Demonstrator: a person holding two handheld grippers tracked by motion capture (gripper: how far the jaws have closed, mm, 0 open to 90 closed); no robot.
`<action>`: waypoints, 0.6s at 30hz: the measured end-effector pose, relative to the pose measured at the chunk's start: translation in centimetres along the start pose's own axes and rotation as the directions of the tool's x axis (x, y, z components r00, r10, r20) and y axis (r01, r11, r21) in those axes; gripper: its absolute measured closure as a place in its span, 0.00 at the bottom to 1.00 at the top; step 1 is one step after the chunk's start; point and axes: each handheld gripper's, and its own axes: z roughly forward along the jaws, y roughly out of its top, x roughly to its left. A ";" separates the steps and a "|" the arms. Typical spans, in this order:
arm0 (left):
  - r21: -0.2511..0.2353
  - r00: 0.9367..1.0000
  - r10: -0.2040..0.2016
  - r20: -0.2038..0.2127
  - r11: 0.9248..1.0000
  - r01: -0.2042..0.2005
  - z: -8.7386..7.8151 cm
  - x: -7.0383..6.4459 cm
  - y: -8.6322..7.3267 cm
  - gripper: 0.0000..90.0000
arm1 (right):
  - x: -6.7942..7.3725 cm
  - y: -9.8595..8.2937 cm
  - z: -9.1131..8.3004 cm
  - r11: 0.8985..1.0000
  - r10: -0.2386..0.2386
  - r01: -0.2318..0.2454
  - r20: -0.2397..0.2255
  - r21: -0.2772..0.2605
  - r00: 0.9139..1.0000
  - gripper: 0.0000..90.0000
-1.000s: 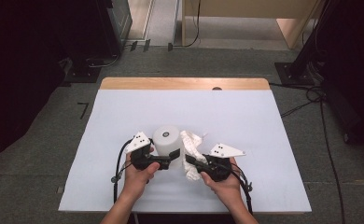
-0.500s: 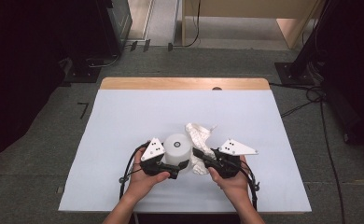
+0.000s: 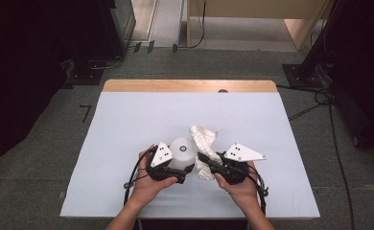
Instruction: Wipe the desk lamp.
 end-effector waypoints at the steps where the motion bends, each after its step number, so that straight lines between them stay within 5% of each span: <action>1: -0.009 1.000 0.000 0.007 1.000 0.000 -0.1 -0.1 0.0 0.09 | -0.1 0.0 0.0 1.000 0.003 -0.003 -0.001 0.002 1.000 0.84; 6: -0.053 0.999 -0.001 0.044 0.999 0.004 -0.7 -0.2 0.5 0.09 | -0.5 -0.3 0.1 1.000 0.024 -0.024 0.013 0.015 1.000 0.84; 10: -0.022 0.999 -0.034 0.001 0.999 0.034 -0.5 0.2 0.5 0.09 | 0.0 -0.1 0.1 1.000 0.019 -0.019 0.004 0.015 1.000 0.84; 14: 0.005 1.000 -0.011 -0.020 1.000 0.012 -0.2 0.2 0.2 0.09 | 0.7 0.2 0.1 1.000 -0.012 0.012 -0.009 0.014 1.000 0.84; 18: -0.013 1.000 0.014 0.001 1.000 -0.014 -0.4 -0.2 0.3 0.09 | -0.1 -0.1 0.1 1.000 0.015 -0.015 -0.004 0.015 1.000 0.84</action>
